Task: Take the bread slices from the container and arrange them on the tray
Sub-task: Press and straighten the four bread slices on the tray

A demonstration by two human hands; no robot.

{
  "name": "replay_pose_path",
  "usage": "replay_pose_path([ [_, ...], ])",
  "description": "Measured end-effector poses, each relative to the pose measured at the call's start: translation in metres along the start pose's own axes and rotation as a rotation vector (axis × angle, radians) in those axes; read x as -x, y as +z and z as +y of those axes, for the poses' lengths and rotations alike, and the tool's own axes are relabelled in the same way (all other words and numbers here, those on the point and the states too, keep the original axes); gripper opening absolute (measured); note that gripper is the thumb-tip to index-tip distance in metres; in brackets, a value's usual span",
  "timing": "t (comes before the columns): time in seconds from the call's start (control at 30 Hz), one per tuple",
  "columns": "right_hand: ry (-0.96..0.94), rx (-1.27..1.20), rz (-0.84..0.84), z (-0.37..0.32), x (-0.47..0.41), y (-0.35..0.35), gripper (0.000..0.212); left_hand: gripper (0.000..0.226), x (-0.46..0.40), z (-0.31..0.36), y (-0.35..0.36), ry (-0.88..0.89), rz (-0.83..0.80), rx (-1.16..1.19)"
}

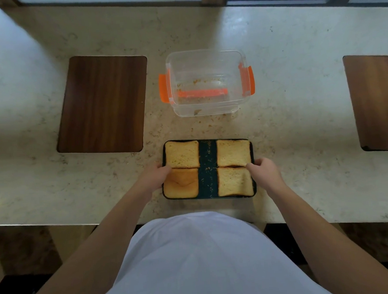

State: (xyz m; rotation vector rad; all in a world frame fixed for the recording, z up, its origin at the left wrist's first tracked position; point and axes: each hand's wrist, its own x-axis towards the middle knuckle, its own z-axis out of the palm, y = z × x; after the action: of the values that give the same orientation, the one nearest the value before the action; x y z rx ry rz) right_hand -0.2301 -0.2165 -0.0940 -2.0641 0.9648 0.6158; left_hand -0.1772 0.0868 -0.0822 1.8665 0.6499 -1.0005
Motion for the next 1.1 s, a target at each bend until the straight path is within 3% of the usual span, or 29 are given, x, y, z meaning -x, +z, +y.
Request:
replay_pose_path([
  [0.13, -0.007, 0.068, 0.045, -0.006, 0.006, 0.002, 0.054, 0.026, 0.002, -0.003, 0.002, 0.051, 0.023, -0.004],
  [0.3, -0.269, 0.055, 0.257, -0.028, 0.029, 0.018, 0.042, 0.057, 0.017, -0.006, 0.013, 0.192, 0.243, -0.034],
  [0.37, -0.366, 0.005, 0.207, -0.036, 0.036, 0.029, 0.032, 0.054, 0.022, -0.008, 0.017, 0.254, 0.268, -0.030],
  [0.47, -0.378, -0.074, 0.006, -0.050, 0.043, 0.045, 0.024, 0.046, 0.025, -0.010, 0.019, 0.303, 0.234, -0.016],
  [0.67, -0.080, -0.228, -0.363, -0.066, 0.045, 0.069, 0.049, 0.045, 0.023, -0.011, 0.017, 0.286, 0.210, 0.043],
  [1.1, 0.018, -0.188, -0.414, -0.072, 0.026, 0.083, 0.054, 0.048, 0.021, -0.007, 0.016, 0.258, 0.195, -0.080],
])
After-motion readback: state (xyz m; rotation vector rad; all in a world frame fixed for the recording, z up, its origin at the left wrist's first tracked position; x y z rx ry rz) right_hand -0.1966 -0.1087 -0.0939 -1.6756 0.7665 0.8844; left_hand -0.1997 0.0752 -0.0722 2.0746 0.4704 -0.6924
